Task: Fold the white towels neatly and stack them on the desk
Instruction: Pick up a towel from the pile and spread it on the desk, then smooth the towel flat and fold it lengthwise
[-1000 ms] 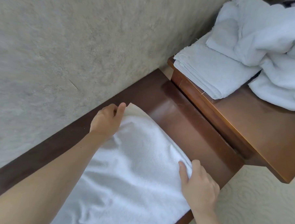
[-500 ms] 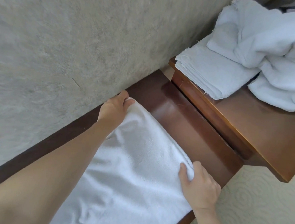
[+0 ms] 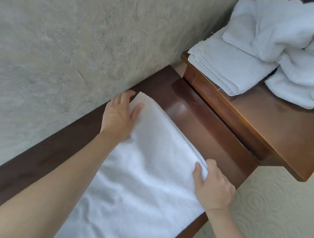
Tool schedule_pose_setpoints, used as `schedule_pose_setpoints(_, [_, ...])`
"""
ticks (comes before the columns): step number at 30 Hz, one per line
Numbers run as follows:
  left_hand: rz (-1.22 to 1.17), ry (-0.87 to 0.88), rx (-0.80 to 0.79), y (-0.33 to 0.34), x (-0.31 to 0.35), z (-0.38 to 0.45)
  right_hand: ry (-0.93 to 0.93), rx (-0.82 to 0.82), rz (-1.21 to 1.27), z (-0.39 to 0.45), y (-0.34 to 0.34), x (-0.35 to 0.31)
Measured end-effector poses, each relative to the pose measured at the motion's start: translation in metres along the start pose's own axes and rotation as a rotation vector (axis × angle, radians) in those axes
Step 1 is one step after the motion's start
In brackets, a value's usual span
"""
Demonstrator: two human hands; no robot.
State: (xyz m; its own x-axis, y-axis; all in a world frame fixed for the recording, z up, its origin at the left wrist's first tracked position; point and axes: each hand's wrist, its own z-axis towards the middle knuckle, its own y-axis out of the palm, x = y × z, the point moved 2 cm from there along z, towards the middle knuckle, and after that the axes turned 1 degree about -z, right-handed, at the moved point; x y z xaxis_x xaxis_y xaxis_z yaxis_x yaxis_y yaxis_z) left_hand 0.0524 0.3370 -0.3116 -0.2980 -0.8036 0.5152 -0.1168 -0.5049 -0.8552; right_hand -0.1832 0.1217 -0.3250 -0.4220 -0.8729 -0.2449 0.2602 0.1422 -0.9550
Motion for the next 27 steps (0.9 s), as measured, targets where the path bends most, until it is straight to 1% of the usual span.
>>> schedule_pose_setpoints(2, [0.098, 0.12, 0.014, 0.0, 0.007, -0.037, -0.014, -0.022, -0.018, -0.001, -0.002, -0.001])
schedule_pose_setpoints(3, [0.126, 0.137, -0.02, 0.003, 0.008, -0.053, -0.024, -0.023, -0.032, -0.002, -0.001, -0.001])
schedule_pose_setpoints(5, [0.185, 0.112, -0.129, 0.01, 0.009, -0.078, -0.03, -0.023, -0.066, -0.005, 0.003, 0.0])
schedule_pose_setpoints(6, [0.231, 0.112, -0.159, 0.015, 0.007, -0.085, -0.021, -0.029, -0.094, -0.006, 0.005, 0.001])
schedule_pose_setpoints(9, [0.355, 0.123, -0.183, 0.023, 0.004, -0.091, 0.018, -0.033, -0.181, -0.005, 0.007, -0.002])
schedule_pose_setpoints(12, [0.402, 0.121, -0.202, 0.028, 0.006, -0.09, -0.032, -0.006, -0.17, -0.002, 0.002, -0.025])
schedule_pose_setpoints(15, [0.401, 0.128, -0.222, 0.027, 0.006, -0.09, -0.188, -0.088, -0.056, -0.007, 0.006, -0.071])
schedule_pose_setpoints(18, [0.4, 0.158, -0.218, 0.021, 0.003, -0.095, -0.209, -0.244, -0.001, -0.019, 0.023, -0.1])
schedule_pose_setpoints(21, [0.465, 0.15, -0.189, 0.009, -0.01, -0.122, -0.214, -0.309, -0.057, -0.028, 0.037, -0.094])
schedule_pose_setpoints(25, [0.555, 0.118, -0.216, -0.003, -0.033, -0.171, -0.21, -0.322, -0.095, -0.026, 0.039, -0.089])
schedule_pose_setpoints(27, [0.563, 0.117, -0.225, -0.003, -0.035, -0.177, -0.18, -0.338, -0.115, -0.027, 0.04, -0.092])
